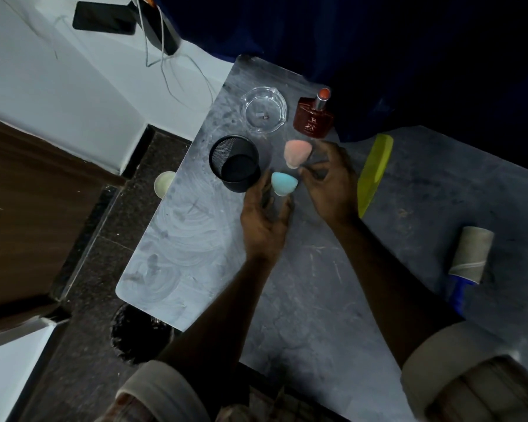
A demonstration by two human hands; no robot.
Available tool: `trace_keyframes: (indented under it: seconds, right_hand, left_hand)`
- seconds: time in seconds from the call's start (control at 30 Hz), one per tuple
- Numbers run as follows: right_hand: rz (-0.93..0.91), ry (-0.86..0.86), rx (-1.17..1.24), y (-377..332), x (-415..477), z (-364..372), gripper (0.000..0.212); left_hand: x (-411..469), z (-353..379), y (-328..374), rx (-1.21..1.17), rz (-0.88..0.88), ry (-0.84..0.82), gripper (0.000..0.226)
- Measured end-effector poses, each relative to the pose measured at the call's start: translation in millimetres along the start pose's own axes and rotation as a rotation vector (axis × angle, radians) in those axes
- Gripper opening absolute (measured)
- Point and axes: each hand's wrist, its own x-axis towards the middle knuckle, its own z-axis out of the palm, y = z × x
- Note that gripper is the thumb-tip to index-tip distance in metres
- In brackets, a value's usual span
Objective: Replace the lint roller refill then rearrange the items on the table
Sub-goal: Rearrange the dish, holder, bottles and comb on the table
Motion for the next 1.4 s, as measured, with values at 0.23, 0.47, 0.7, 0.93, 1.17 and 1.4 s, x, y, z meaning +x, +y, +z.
trace_keyframes:
  seconds: [0.23, 0.47, 0.7, 0.93, 1.17, 1.4]
  right_hand:
    - [-0.051, 0.006, -0.1, -6, 12, 14, 0.045]
    - [-0.048, 0.024, -0.081, -5, 12, 21, 0.044]
    - [-0.048, 0.047, -0.093, -6, 11, 21, 0.045]
    - [-0.049, 0.06, -0.107, -7, 8, 23, 0.046]
    - [0.012, 0.037, -0.116, -10, 6, 12, 0.054]
    - [0.203, 0.295, -0.215, 34, -20, -64, 0.036]
  left_hand:
    - [1, -2, -4, 0.051, 0.018, -0.001, 0.069]
    - [0, -3, -4, 0.085, 0.053, 0.001, 0.069]
    - [-1, -3, -6, 0.096, 0.074, 0.003, 0.069]
    - [-3, -6, -4, 0.112, 0.078, -0.001, 0.07]
    - [-9, -12, 1, 0.078, 0.04, -0.003, 0.075]
    - [-48, -43, -5, 0.133, 0.082, 0.027, 0.053]
